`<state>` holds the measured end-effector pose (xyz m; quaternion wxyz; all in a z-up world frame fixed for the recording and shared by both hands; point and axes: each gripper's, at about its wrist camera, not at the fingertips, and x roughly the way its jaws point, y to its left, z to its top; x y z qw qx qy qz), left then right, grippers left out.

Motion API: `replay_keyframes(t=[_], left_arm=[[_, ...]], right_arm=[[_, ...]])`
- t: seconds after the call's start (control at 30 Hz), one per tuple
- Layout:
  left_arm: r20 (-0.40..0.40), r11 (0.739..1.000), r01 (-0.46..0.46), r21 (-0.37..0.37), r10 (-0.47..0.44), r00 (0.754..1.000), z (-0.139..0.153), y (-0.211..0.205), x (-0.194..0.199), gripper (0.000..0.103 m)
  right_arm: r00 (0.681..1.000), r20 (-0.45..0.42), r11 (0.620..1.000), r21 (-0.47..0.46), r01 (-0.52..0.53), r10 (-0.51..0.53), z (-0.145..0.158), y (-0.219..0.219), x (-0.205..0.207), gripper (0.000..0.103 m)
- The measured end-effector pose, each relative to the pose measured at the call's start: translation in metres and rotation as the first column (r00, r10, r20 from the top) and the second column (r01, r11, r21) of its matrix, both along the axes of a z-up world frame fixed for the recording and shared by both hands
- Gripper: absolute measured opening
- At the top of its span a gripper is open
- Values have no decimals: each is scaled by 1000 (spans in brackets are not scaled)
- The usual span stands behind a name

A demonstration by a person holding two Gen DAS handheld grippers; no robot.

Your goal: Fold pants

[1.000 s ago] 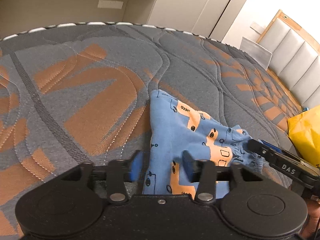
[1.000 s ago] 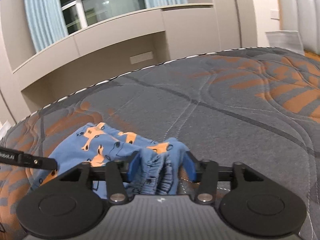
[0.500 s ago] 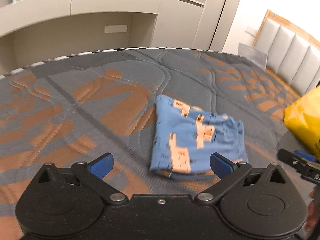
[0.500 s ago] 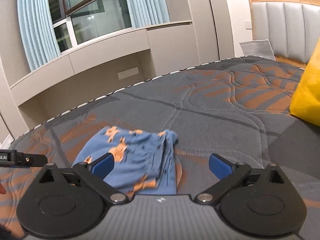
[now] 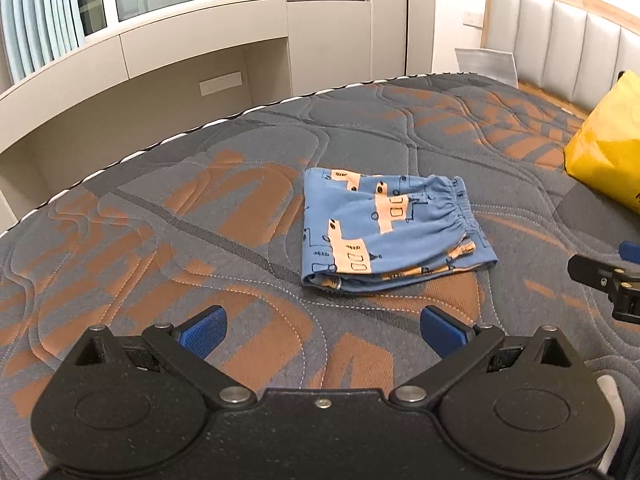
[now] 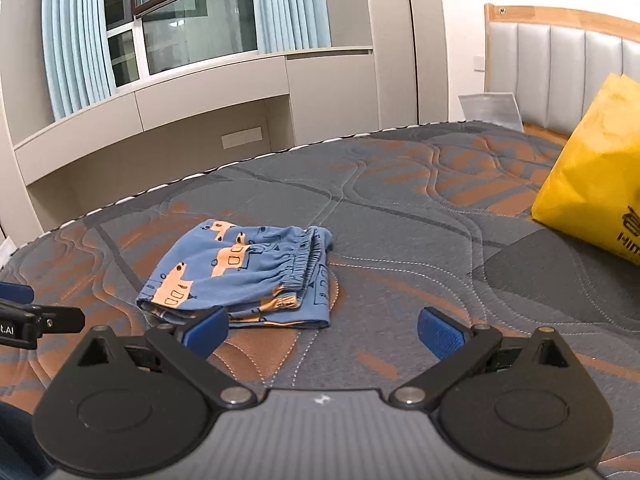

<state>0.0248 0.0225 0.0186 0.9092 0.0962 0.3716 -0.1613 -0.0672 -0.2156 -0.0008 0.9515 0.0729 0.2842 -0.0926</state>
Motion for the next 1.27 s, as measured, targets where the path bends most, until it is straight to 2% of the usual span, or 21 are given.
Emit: replay_keyframes(t=[0.83,1.27], left_arm=[[-20,998,5,58,-4,1000,-4,-11,2,102],[-20,999,5,44,-4,1000,-4,-11,1,102]], right_arm=[[999,-26,999,-5,-37,37,-6,0,0,103],[998,-31,999,-6,-47,46,-7,0,0,103]])
